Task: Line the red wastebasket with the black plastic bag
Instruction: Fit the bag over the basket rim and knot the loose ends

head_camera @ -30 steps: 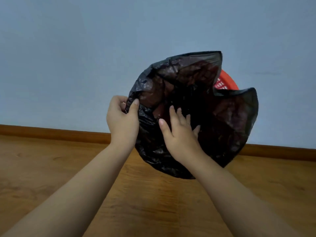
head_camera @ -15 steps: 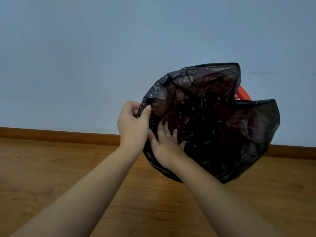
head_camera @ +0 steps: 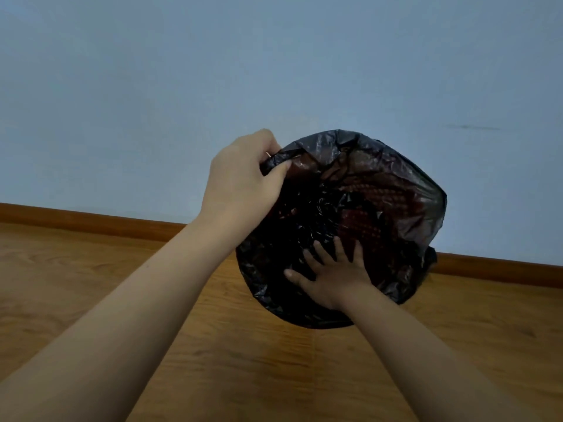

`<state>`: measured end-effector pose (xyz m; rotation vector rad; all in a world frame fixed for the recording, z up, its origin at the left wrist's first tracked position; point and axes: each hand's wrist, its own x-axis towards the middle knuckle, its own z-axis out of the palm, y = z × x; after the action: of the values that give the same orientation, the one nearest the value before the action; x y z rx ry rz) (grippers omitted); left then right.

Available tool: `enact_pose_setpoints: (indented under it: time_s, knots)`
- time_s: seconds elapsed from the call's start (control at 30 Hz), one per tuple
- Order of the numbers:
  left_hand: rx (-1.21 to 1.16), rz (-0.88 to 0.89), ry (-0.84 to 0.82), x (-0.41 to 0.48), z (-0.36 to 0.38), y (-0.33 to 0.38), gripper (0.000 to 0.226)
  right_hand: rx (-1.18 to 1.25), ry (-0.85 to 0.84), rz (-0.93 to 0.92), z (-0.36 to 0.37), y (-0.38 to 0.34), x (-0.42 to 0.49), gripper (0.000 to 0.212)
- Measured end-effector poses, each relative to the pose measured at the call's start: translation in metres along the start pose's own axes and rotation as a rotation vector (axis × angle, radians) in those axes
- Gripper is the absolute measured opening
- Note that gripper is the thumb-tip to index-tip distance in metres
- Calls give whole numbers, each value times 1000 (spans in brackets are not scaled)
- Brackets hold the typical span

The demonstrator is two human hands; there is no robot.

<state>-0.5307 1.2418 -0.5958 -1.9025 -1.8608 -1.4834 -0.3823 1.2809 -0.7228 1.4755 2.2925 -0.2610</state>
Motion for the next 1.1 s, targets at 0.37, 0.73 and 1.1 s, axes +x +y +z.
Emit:
enact_pose_setpoints:
  time_s: [0.37,0.73,1.1]
  knots:
    - [176,37,-194,7,-6,-14,13,233,213,-250,-39,-19,-27,76]
    - [260,100,-335,5,-5,-7,17,799,151,-212,18,-13,-7,86]
    - [251,59,-211,7,-3,-30,16,187,58,-225,-5,-15,-21,82]
